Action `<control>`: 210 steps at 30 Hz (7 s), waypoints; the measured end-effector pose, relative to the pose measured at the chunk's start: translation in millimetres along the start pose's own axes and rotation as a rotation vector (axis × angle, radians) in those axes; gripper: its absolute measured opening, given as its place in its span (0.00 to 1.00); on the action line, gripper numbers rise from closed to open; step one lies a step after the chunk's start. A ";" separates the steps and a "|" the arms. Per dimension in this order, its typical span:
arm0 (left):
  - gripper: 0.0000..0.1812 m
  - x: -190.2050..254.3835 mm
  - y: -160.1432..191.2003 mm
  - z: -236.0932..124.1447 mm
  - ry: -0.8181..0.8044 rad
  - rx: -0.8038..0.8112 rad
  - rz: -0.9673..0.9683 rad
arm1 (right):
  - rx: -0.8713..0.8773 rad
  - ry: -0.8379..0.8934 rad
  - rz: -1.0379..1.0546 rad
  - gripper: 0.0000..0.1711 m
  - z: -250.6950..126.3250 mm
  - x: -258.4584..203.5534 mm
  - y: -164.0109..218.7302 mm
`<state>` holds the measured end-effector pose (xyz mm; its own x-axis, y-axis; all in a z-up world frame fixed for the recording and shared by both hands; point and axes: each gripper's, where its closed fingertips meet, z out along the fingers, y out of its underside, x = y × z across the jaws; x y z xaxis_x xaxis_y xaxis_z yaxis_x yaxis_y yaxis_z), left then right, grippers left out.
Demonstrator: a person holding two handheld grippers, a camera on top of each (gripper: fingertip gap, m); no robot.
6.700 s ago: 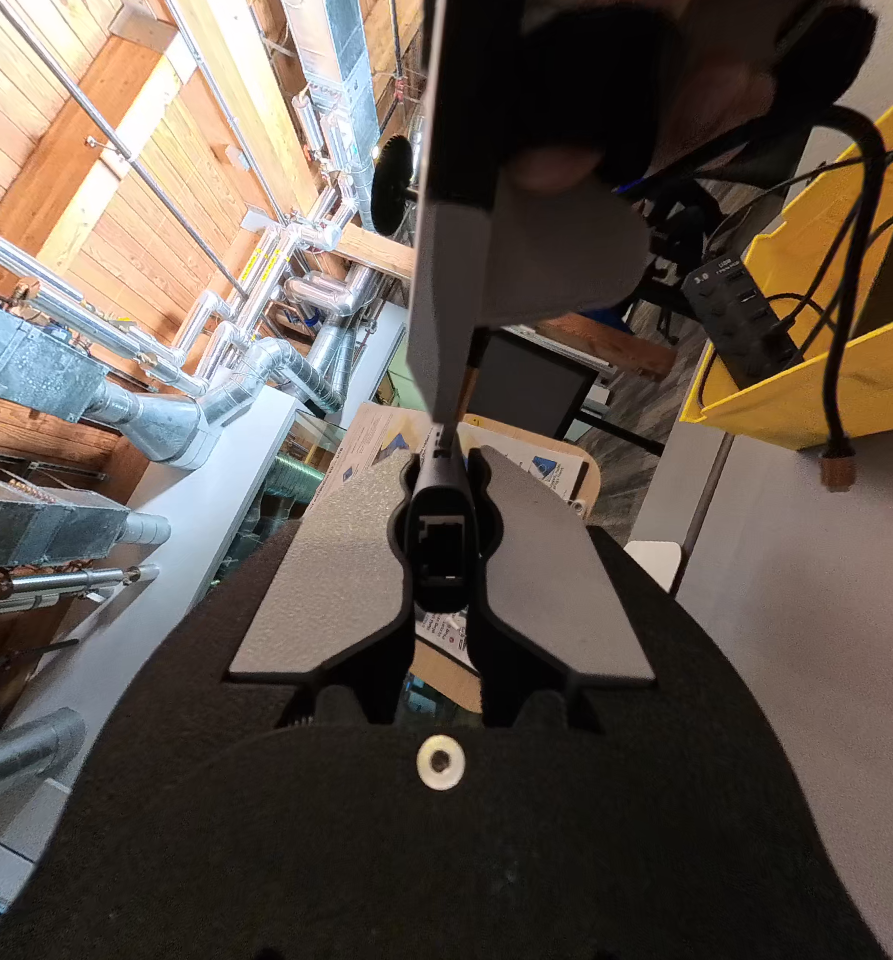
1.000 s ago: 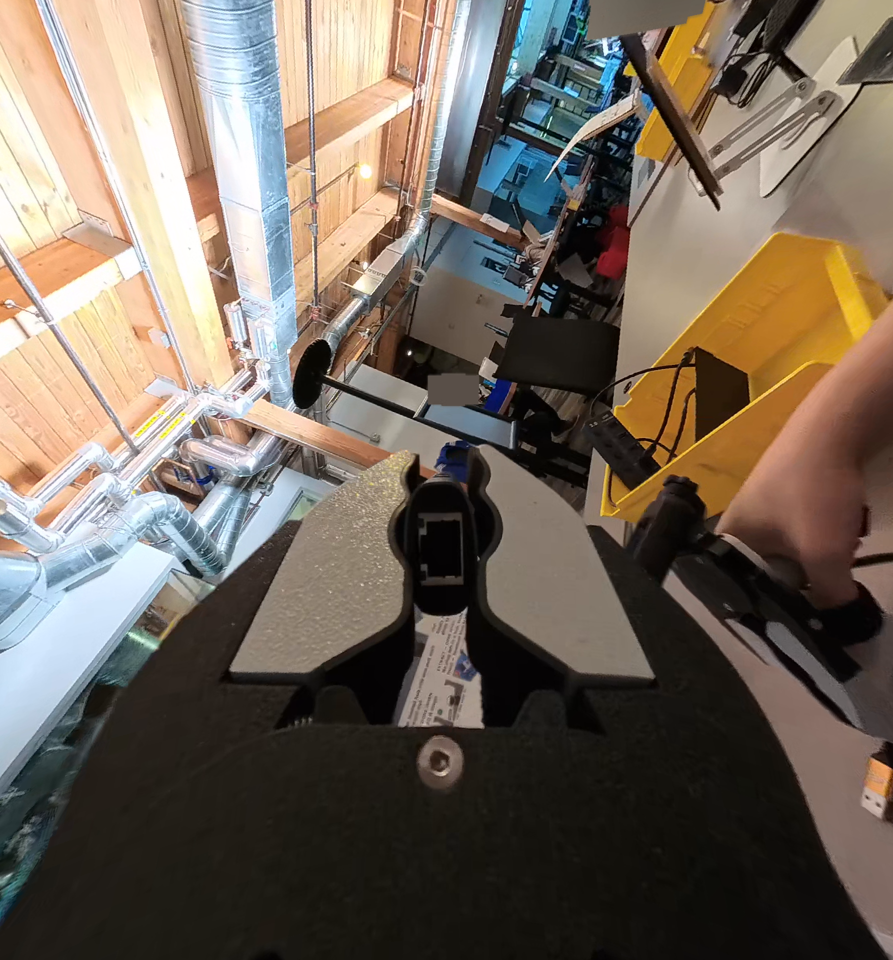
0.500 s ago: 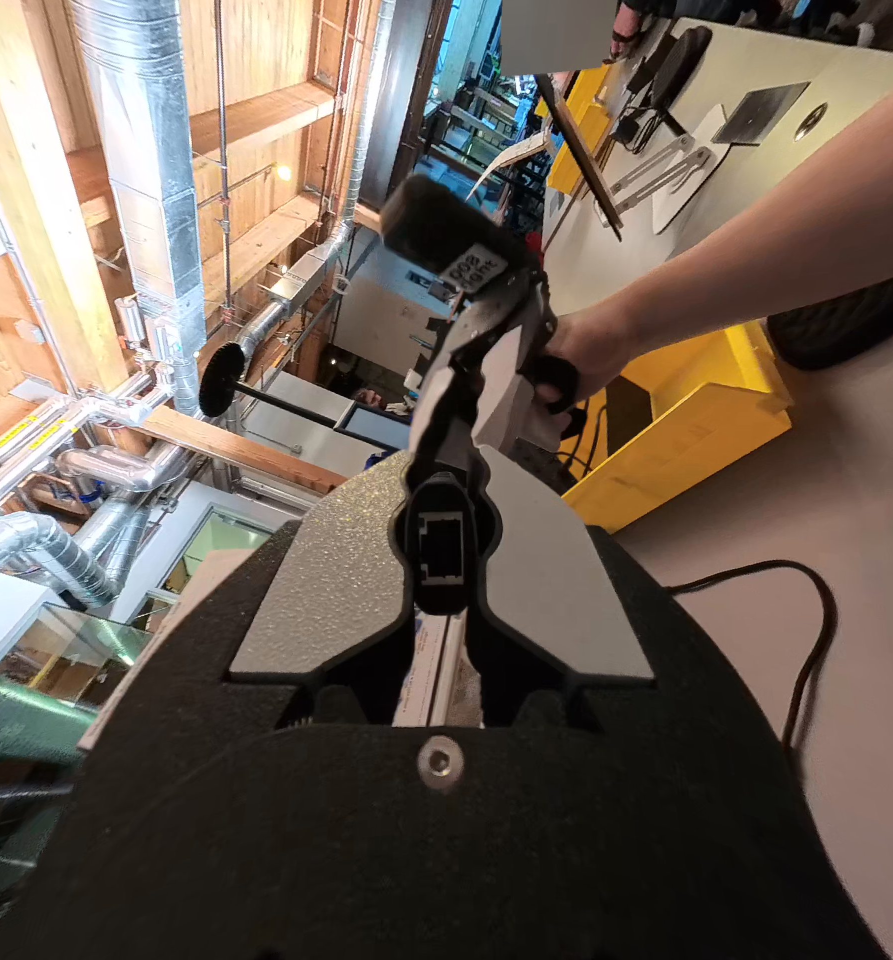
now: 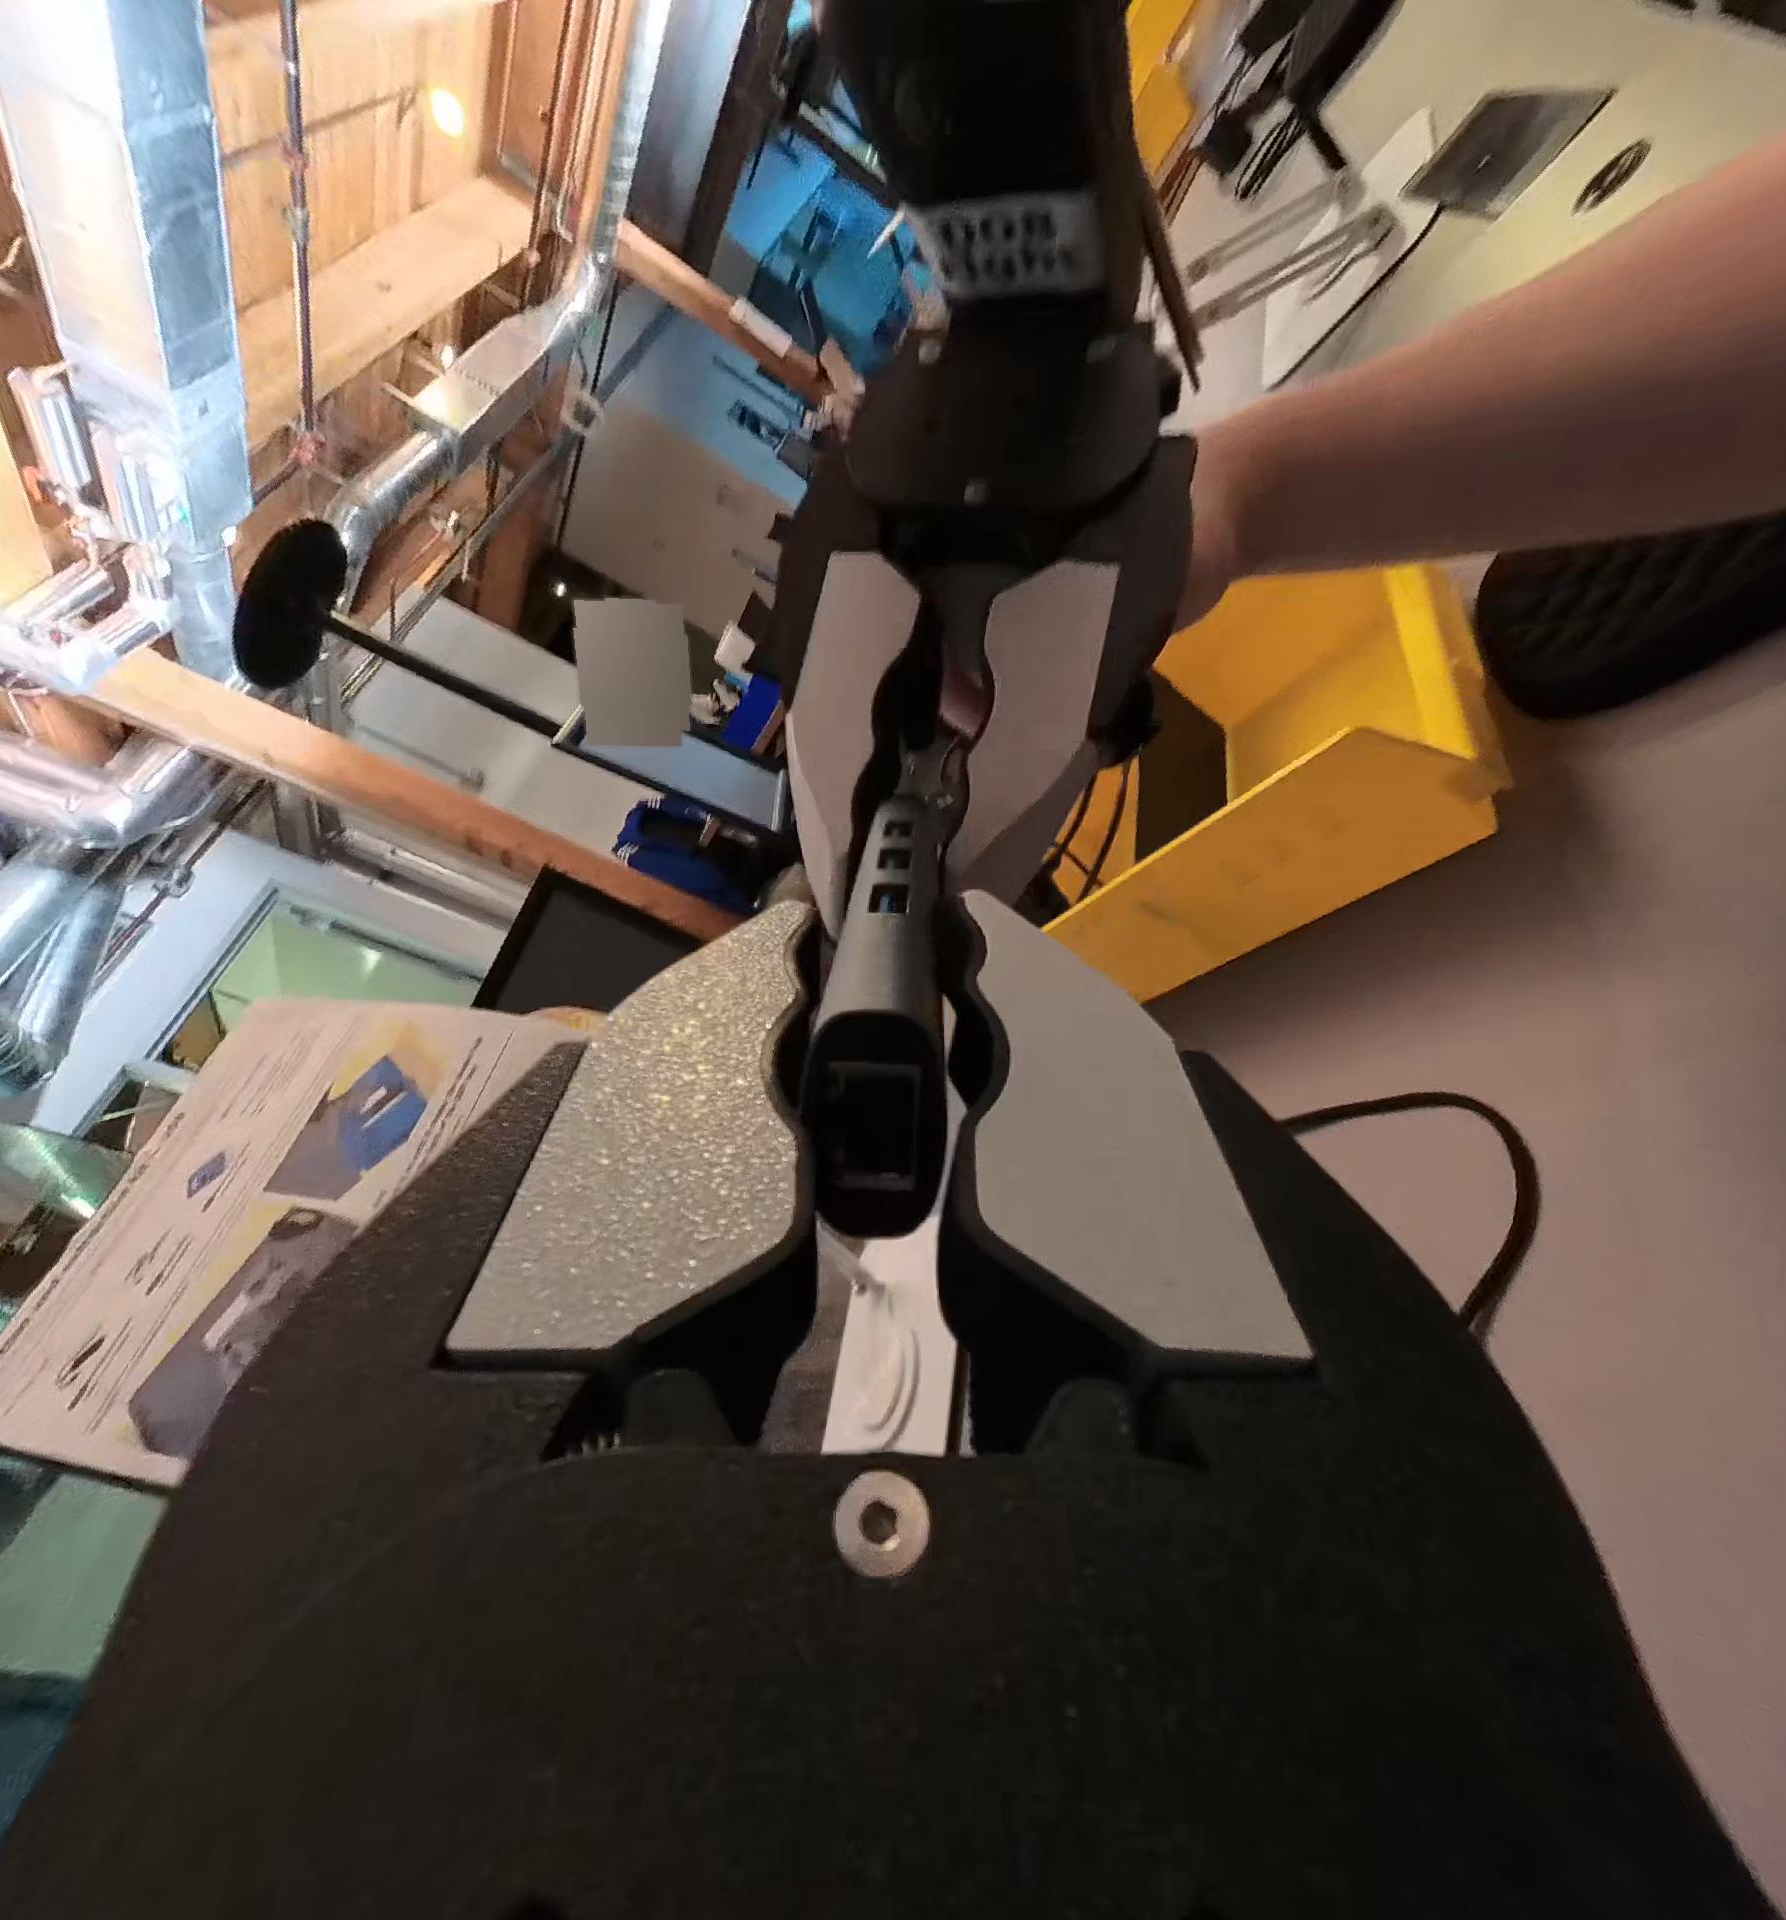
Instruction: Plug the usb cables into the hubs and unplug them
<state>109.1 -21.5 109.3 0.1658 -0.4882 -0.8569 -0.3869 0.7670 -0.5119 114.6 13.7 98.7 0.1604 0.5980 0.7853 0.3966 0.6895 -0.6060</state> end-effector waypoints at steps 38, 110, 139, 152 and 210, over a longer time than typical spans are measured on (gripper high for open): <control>0.09 -1.6 31.2 10.2 -0.031 -0.128 0.061 | -0.030 0.069 -0.091 0.12 -4.2 10.1 14.5; 0.09 -68.0 87.5 -34.0 -0.297 -0.365 0.087 | -0.259 -0.122 0.685 0.04 23.6 -8.7 47.0; 0.09 10.2 120.0 49.2 -0.150 -0.627 0.397 | -0.674 -0.206 0.722 0.04 -6.9 -32.4 83.0; 0.09 24.0 124.6 53.2 -0.083 -0.645 0.518 | -0.703 -0.262 0.755 0.04 -10.6 -41.7 90.9; 0.09 -23.7 106.7 32.2 -0.356 -0.609 0.272 | -0.157 0.002 0.669 0.04 10.6 18.8 38.9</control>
<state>93.1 85.4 72.9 0.2358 -0.0709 -0.9692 -0.8719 0.4250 -0.2432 123.4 56.1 88.6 0.4182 0.8736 0.2487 0.3382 0.1044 -0.9353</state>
